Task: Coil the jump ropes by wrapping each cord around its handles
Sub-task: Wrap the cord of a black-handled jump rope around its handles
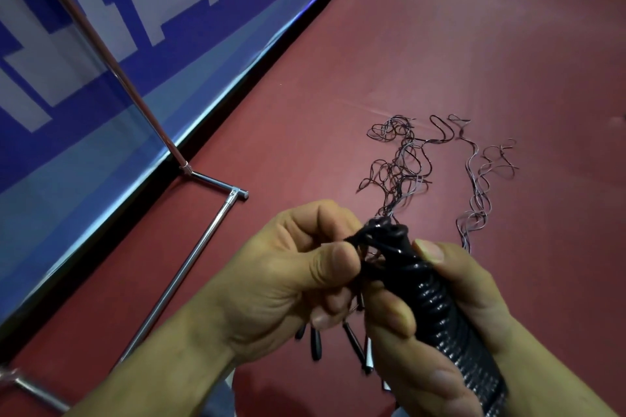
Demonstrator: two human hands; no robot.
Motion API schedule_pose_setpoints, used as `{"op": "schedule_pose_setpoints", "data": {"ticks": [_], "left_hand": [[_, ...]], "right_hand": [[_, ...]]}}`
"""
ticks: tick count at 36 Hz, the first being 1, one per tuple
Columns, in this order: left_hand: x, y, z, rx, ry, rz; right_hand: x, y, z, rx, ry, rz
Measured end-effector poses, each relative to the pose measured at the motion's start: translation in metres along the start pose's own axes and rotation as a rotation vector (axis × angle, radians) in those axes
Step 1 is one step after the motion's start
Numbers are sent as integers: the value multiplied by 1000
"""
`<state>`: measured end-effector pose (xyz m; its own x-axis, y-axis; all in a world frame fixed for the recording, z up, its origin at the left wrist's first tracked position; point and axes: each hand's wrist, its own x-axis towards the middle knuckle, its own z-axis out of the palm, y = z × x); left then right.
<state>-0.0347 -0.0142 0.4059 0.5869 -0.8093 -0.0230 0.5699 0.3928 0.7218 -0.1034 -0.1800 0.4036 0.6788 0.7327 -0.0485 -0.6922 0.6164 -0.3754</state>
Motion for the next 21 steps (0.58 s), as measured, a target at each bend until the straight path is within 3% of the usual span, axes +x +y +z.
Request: {"op": "schedule_pose_setpoints", "data": {"ticks": [5, 10, 13, 18, 21], "left_hand": [[1, -1, -1, 101, 124, 52], [-1, 0, 2, 831, 262, 229], [3, 2, 0, 1133, 286, 345], [5, 5, -5, 1194, 283, 345], [-2, 5, -6, 1167, 303, 330]], "right_hand": [[-4, -13, -6, -18, 43, -62], [-13, -18, -14, 0, 76, -103], [-12, -16, -14, 3, 88, -86], [-12, -16, -16, -10, 133, -95], [-12, -24, -18, -147, 390, -117]]}}
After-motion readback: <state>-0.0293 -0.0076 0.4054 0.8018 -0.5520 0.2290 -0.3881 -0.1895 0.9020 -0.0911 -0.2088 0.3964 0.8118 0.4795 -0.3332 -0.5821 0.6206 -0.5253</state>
